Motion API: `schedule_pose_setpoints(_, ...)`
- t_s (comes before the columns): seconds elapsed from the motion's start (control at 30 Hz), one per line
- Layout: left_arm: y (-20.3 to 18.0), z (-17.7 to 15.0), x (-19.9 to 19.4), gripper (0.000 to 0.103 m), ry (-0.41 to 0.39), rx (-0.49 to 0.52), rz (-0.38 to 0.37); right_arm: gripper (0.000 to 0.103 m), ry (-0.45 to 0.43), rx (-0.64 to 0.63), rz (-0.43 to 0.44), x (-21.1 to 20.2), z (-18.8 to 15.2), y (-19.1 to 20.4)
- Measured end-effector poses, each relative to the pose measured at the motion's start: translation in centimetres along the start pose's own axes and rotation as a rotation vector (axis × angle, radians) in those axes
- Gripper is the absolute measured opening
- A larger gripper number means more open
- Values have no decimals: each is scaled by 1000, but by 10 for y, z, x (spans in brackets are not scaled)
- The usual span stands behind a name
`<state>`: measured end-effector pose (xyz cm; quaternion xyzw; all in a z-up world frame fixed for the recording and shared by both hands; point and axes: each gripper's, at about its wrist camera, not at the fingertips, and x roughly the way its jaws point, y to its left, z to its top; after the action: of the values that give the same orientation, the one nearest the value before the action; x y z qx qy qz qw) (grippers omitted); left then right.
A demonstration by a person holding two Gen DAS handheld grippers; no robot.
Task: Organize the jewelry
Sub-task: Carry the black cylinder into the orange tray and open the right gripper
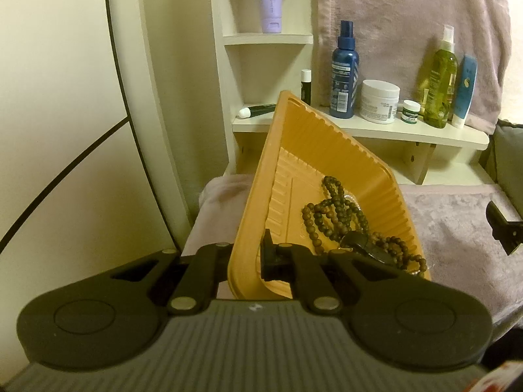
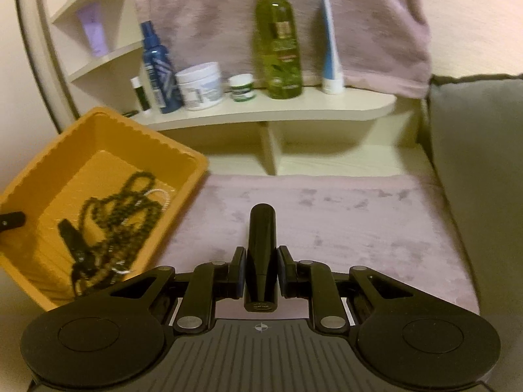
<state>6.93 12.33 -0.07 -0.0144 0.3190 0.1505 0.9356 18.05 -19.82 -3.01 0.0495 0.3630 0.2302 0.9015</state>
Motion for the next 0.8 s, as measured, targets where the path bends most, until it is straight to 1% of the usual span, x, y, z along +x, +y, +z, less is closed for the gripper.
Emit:
schedule_pose_setpoints(0.53,17,-5,13,5,24,-45,-34,20,16,-73,158,16,30,67)
schedule_pose_setpoints(0.8,33,-8,24,5,49,-87,-81,20,26,-129,209,32,46,104)
